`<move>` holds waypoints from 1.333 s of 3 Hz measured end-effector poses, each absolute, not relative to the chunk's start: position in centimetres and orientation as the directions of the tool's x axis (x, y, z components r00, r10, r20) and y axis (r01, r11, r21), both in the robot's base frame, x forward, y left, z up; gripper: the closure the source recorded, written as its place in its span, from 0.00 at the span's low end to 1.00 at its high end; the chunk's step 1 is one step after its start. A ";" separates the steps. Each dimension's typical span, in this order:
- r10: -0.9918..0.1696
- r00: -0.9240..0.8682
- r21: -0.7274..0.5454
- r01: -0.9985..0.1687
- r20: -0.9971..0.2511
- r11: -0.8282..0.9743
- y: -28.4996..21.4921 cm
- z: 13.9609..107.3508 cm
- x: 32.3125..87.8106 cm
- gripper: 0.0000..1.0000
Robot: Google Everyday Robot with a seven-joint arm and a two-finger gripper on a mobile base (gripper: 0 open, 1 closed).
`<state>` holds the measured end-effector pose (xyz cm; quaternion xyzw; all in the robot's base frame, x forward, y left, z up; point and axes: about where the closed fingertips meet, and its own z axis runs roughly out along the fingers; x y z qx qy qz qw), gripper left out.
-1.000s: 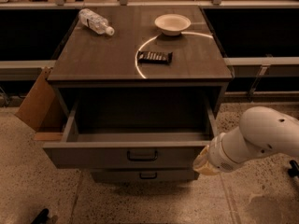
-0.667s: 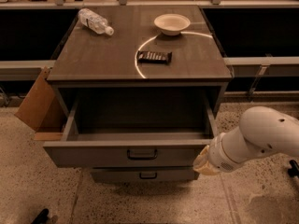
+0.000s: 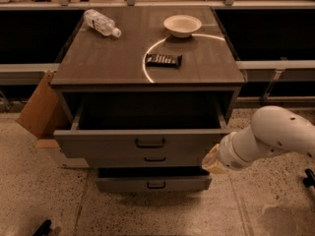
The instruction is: Close top drawer
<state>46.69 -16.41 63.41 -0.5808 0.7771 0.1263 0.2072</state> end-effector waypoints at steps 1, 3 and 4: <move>-0.823 -0.206 -0.075 -0.955 -0.529 0.287 -16.2 62.8 51.1 1.00; -0.778 -0.167 -0.106 -0.952 -0.606 0.287 -16.0 62.5 55.6 1.00; -0.768 -0.161 -0.123 -0.947 -0.620 0.297 -16.1 62.6 57.4 1.00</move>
Offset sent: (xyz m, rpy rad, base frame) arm 0.1056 0.0013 -0.0065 0.1659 -0.1321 0.0151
